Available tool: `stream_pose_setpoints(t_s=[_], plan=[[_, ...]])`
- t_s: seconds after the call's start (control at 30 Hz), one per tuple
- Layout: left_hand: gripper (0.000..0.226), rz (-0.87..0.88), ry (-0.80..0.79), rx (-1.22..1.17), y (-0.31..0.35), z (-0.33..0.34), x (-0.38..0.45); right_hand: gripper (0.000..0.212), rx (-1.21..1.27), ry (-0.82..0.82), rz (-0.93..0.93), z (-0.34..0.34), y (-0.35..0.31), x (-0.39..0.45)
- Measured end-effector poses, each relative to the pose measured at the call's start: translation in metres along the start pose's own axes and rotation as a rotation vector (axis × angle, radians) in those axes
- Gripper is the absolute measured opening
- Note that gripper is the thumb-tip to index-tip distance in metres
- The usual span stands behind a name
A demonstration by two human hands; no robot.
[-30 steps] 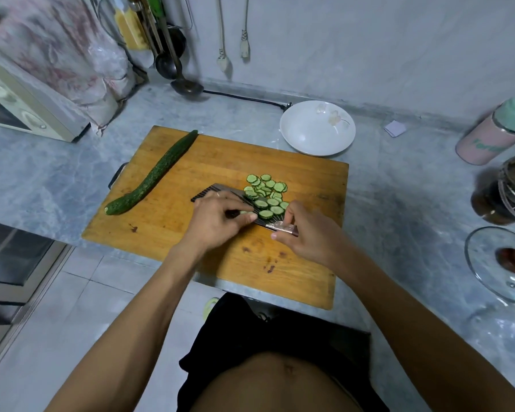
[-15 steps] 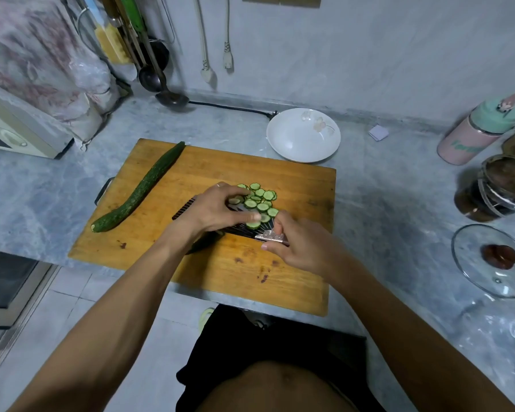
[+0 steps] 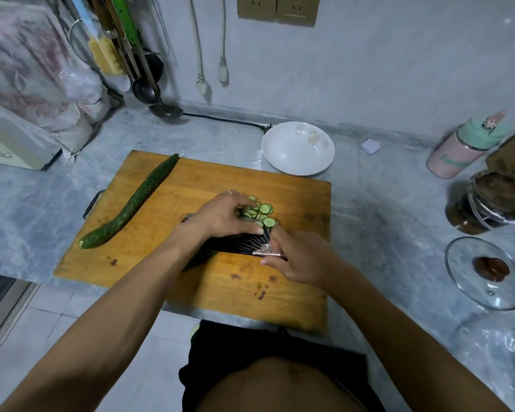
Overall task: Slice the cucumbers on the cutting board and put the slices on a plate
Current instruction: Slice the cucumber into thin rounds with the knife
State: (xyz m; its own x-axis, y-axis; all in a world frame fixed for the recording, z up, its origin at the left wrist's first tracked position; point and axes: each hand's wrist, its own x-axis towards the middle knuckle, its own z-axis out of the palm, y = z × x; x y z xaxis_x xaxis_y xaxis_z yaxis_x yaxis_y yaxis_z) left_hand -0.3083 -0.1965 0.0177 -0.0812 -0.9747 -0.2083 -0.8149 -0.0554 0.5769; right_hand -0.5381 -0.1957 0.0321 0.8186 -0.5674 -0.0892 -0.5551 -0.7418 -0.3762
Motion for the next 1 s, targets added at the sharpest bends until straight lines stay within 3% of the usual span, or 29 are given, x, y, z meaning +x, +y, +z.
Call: stream_pose_setpoints(t_s=[0.2, 0.37, 0.5, 0.73, 0.9, 1.0], plan=[[0.049, -0.095, 0.097, 0.081, -0.008, 0.009, 0.016, 0.041, -0.075, 0.02, -0.071, -0.003, 0.008, -0.002], [0.066, -0.057, 0.045, 0.021, 0.018, 0.016, 0.016, 0.042, -0.085, 0.138, -0.169, -0.001, 0.013, -0.006], [0.042, -0.179, 0.195, 0.103, 0.017, 0.015, 0.02, 0.042, -0.079, 0.038, -0.095, -0.001, 0.009, -0.009], [0.025, -0.204, 0.272, -0.071, -0.008, 0.009, -0.014, 0.038, -0.041, 0.056, -0.069, 0.005, 0.016, -0.017], [0.016, -0.2, 0.455, -0.106, -0.023, 0.004, -0.047, 0.036, 0.041, 0.051, 0.003, 0.011, 0.015, -0.022], [0.011, -0.159, 0.679, -0.146, -0.023, 0.005, -0.067, 0.032, 0.198, 0.065, 0.098, 0.016, 0.014, -0.027]])
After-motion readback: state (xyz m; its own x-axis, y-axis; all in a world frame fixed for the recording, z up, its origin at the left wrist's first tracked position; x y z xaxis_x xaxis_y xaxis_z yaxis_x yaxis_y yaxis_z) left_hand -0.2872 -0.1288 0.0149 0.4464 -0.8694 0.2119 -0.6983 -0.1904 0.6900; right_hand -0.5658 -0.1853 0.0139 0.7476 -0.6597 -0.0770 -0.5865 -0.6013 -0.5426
